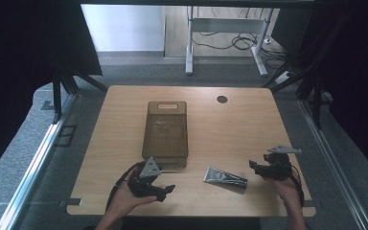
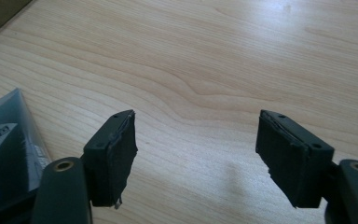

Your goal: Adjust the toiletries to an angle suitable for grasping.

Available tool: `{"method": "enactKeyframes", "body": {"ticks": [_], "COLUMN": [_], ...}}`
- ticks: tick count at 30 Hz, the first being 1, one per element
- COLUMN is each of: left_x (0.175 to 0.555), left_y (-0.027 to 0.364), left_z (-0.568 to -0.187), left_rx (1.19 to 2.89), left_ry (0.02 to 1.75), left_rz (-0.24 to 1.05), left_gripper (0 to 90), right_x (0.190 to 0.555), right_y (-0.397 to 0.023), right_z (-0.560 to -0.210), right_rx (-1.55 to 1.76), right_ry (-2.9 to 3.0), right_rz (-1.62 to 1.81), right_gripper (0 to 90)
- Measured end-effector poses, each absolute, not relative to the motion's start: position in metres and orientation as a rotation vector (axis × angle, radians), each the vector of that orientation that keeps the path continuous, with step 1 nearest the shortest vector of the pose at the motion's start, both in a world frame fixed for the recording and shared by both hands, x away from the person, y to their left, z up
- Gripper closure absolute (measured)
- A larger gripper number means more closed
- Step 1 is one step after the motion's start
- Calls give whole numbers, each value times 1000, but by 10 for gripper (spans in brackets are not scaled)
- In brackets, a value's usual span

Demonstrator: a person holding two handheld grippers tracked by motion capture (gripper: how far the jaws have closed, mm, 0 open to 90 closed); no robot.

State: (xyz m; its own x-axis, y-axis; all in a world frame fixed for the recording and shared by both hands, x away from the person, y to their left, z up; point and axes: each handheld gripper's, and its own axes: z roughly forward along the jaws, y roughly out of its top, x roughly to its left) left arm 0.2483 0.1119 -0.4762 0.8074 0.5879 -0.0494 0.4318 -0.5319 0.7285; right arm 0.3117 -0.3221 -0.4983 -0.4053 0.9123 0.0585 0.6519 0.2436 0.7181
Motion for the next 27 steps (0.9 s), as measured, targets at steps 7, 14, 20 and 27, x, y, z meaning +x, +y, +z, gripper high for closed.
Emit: {"method": "enactKeyframes", "body": {"ticks": [7,14,20,27], "left_x": [251,249,247,253], "left_y": [117,120,113,124], "left_z": [-485,-486,-477,-476], "left_rx": [2210,2216,2221,2204], "left_ry": [788,808,767,808], "left_rz": [260,272,280,277], "left_gripper": [223,223,219,219], "right_x": [313,312,301,294], "right_y": [-320,-319,-319,-313], "right_z": [-497,-493,-485,-472], "right_rx": [1432,1397,1392,1347], "right_ry": [2176,2184,2166,2243], "right_rz": [977,1001,1016,1022], "right_gripper": [358,394,406,501]}}
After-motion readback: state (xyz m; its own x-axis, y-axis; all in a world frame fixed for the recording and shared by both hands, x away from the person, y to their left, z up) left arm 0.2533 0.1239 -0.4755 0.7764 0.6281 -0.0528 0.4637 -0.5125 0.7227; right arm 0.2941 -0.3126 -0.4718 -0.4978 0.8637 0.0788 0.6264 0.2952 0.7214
